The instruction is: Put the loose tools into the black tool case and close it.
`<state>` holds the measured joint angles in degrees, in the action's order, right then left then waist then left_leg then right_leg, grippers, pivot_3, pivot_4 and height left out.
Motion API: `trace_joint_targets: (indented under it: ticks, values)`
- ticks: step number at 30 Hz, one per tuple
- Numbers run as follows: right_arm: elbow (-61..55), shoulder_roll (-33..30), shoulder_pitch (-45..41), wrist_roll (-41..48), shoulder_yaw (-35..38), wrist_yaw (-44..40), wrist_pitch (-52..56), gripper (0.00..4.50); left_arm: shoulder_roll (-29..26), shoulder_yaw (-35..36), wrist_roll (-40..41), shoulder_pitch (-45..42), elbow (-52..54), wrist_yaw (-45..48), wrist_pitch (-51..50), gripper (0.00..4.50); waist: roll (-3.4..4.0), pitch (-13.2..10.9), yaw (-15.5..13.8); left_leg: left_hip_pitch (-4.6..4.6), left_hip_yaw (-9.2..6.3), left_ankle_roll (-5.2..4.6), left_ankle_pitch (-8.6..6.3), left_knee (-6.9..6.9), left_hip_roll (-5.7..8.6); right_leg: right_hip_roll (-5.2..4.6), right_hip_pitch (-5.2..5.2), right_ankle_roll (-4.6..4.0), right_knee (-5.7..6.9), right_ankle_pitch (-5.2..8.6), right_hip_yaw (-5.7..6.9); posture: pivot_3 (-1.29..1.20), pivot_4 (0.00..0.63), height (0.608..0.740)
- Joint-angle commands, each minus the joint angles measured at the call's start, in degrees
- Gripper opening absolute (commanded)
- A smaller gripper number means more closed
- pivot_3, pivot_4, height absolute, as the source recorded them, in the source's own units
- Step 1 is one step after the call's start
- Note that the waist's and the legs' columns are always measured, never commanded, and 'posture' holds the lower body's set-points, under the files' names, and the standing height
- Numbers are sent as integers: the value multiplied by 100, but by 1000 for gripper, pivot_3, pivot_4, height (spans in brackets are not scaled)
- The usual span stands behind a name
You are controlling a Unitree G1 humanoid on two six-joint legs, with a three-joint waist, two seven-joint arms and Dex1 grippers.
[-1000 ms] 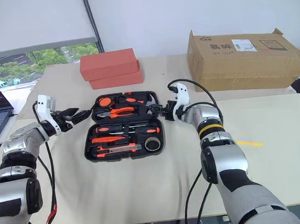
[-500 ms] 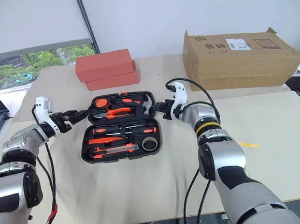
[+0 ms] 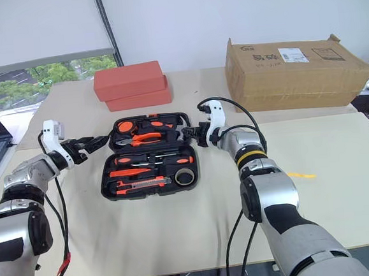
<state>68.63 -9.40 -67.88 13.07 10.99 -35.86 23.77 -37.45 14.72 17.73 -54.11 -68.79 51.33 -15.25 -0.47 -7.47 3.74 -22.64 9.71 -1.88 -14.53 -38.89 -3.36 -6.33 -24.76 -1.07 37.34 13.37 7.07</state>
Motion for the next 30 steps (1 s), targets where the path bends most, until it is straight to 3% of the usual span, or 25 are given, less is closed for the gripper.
trace_joint_targets:
  ticks: [1, 5, 8, 12, 18, 30]
  values:
    - [-125, -127, -51, -69, -7, 7, -209, 1691, 47, 37, -185, -362, -199, -541, -60, 4500, 0, 0, -15, 0, 0, 0, 0, 0, 0, -1, 0, 0, 0, 0, 0, 0, 150, 711]
    - [-157, -158, -14, -103, -8, -28, -260, 1691, 135, 53, -282, -494, -355, -743, -77, 4500, 0, 0, -8, 0, 0, 0, 0, 0, 2, -1, 0, 0, 0, 0, 0, 0, 150, 711]
    - [-187, -182, 18, -90, 2, -38, -285, 1724, 216, 71, -313, -638, -433, -898, -136, 3813, 0, 0, -22, 0, 0, 0, 0, 0, 2, -1, 0, 0, 1, 0, 1, 0, 150, 711]
    - [-215, -197, 47, -77, 5, -28, -304, 1724, 283, 78, -396, -694, -516, -1131, -116, 2199, 0, 0, -7, -1, 0, 0, 0, 2, 6, -3, 0, 0, -1, 0, 1, 0, 150, 711]
    - [-263, -229, 93, -61, 11, -15, -316, 1724, 436, 22, -554, -770, -577, -1168, -145, 117, 0, 0, 19, -1, 1, 0, 0, 3, 7, -3, -3, 0, 0, 0, 0, 0, 150, 711]
    - [-279, -227, 136, -27, 42, 22, -253, 1724, 546, 66, -669, -746, -575, -1126, -237, 117, 0, 0, 10, -2, 0, 0, 1, 3, 9, -4, -3, 0, 0, 0, 1, 0, 150, 711]
